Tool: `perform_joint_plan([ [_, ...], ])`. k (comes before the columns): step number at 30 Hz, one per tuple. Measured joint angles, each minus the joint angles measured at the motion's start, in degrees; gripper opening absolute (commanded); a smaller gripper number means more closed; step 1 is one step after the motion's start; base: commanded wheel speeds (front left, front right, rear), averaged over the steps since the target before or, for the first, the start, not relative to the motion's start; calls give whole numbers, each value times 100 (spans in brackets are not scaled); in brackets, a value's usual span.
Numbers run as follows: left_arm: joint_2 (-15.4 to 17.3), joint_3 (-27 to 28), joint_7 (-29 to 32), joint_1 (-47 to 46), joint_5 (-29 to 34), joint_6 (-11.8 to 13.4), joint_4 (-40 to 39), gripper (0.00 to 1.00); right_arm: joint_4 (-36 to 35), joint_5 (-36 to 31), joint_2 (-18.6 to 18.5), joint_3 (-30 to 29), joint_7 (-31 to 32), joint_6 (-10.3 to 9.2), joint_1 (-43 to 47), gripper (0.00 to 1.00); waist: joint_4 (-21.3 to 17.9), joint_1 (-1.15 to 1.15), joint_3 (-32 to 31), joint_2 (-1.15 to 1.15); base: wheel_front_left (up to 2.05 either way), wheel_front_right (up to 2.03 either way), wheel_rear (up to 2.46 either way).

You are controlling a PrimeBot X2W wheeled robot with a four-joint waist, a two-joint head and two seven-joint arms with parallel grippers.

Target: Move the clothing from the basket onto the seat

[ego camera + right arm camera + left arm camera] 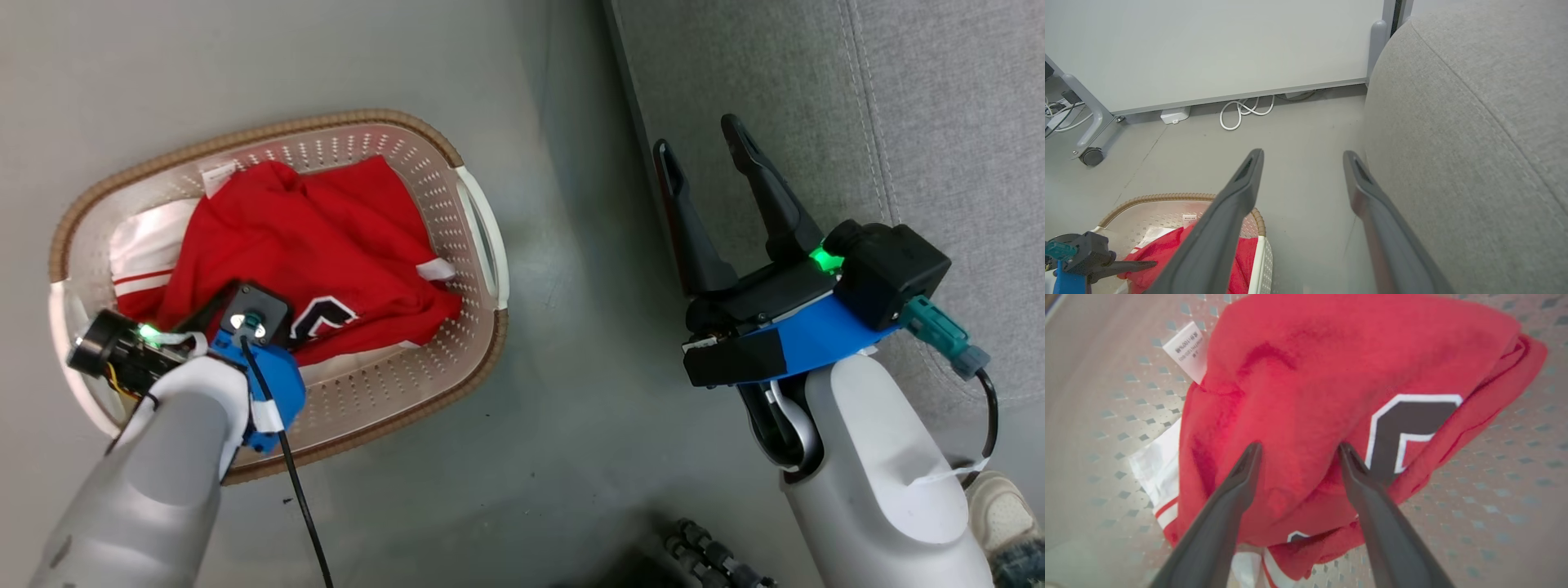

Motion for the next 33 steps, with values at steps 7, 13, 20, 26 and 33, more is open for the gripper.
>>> perform_joint_plan([
  [7,94,-182,172,-295,174,146,201,100,-53,90,0,60,0,0,-28,100,-132,0,256,0,0,0,0],
  [13,119,-255,394,-455,199,297,388,100,-107,166,0,143,-1,0,-82,100,-222,0,394,0,0,0,0],
  [20,79,-223,525,-536,79,386,539,0,-120,266,0,214,-1,0,-82,100,-282,-1,469,0,0,0,0],
  [26,46,-215,572,-571,-23,356,603,0,-118,287,0,207,-1,0,-82,100,-303,-1,471,0,0,0,0],
  [33,12,-245,586,-592,-122,338,668,0,-115,286,0,182,-1,0,-82,100,-298,-1,431,0,0,0,0],
])
